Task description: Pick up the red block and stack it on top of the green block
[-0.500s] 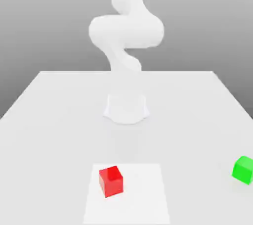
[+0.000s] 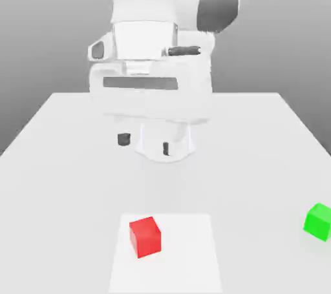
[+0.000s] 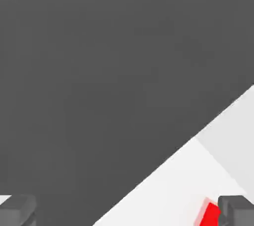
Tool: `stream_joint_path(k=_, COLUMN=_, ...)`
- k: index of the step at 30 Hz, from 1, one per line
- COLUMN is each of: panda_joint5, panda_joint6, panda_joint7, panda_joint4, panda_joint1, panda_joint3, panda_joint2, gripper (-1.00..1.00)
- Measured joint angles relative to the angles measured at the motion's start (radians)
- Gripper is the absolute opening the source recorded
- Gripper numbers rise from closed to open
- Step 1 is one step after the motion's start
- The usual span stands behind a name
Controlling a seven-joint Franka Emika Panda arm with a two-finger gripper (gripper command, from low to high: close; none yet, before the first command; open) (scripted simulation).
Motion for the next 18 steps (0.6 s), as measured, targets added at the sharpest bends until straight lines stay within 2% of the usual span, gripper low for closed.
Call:
stream_joint_path(k=6, panda_joint5=-0.079, panda_joint6=0.123, panda_joint7=0.307, panda_joint4=-0.103, panda_joint1=-0.034, panda_joint3=-0.004, panda_joint2=0.209, gripper=0.0)
stream_joint_path(k=12, panda_joint5=-0.152, panda_joint6=0.299, panda_joint7=0.391, panda_joint4=-0.087, panda_joint1=0.008, panda_joint3=-0.062, panda_joint2=0.426, gripper=0.0)
stream_joint_path(k=13, panda_joint5=-0.157, panda_joint6=0.319, panda_joint7=0.396, panda_joint4=-0.084, panda_joint1=0.014, panda_joint3=-0.069, panda_joint2=0.448, gripper=-1.0)
stream_joint_path(k=18, panda_joint5=-0.159, panda_joint6=0.322, panda_joint7=0.397, panda_joint4=-0.084, panda_joint1=0.014, panda_joint3=-0.068, panda_joint2=0.448, gripper=-1.0)
